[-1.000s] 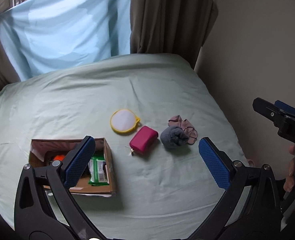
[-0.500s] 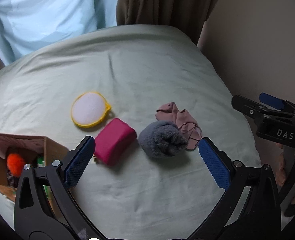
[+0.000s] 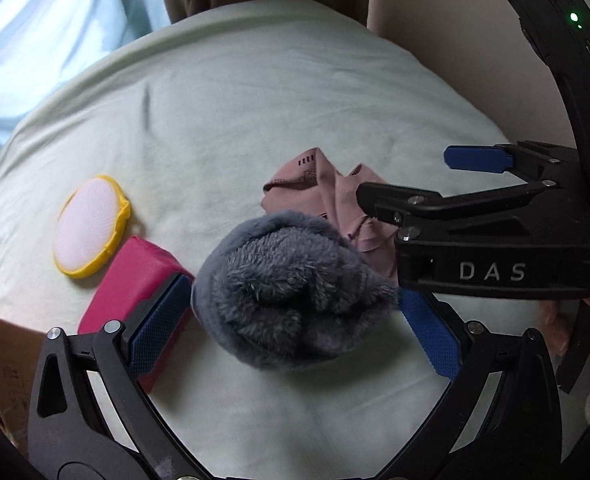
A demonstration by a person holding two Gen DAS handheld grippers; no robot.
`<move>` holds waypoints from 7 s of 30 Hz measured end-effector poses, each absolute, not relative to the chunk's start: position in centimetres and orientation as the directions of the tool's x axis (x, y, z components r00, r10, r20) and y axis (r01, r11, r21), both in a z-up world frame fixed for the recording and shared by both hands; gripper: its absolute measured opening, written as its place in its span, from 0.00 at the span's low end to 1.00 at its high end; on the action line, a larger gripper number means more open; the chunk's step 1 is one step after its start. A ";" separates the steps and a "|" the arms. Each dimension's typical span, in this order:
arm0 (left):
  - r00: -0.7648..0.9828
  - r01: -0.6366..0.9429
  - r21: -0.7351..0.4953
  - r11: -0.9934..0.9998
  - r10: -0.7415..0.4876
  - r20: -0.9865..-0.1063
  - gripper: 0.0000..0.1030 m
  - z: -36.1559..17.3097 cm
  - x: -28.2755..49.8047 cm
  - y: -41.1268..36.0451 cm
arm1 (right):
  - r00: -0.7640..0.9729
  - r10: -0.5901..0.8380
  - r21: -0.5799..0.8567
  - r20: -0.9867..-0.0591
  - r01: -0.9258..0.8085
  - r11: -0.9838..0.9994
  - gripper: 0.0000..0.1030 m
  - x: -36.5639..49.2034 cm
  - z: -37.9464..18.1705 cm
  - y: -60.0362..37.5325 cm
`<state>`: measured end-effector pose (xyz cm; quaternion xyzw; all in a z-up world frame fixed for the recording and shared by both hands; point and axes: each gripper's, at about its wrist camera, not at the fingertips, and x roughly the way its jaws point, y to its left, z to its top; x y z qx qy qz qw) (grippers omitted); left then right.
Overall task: Organize soft objects
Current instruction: 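Grasp the grey fuzzy sock with the left tool while the right tool grasps the pink cloth, then carry the grey sock and pink cloth over the box with both tools, then open both tools to drop the items and lift away from the box, then grasp the yellow-rimmed mirror with the left tool while the right tool grasps the pink pouch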
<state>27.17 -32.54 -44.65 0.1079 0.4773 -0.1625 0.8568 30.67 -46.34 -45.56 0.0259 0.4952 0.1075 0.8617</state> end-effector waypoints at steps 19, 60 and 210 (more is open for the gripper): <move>0.473 0.487 0.062 0.871 -0.203 -0.857 0.50 -47.4 29.1 -33.5 | 0.391 0.324 0.205 -0.862 -0.316 0.926 0.24 31.8 -48.2 -42.9; 0.622 0.381 -0.041 0.924 -0.289 -0.727 0.43 -21.0 22.4 -23.4 | 0.630 0.250 0.128 -0.735 -0.233 0.964 0.16 22.8 -20.8 -39.7; 0.524 0.256 -0.074 0.964 -0.202 -0.827 1.00 -13.2 23.5 -9.0 | 0.617 0.106 0.264 -0.780 0.170 0.949 1.00 16.4 -16.2 -32.8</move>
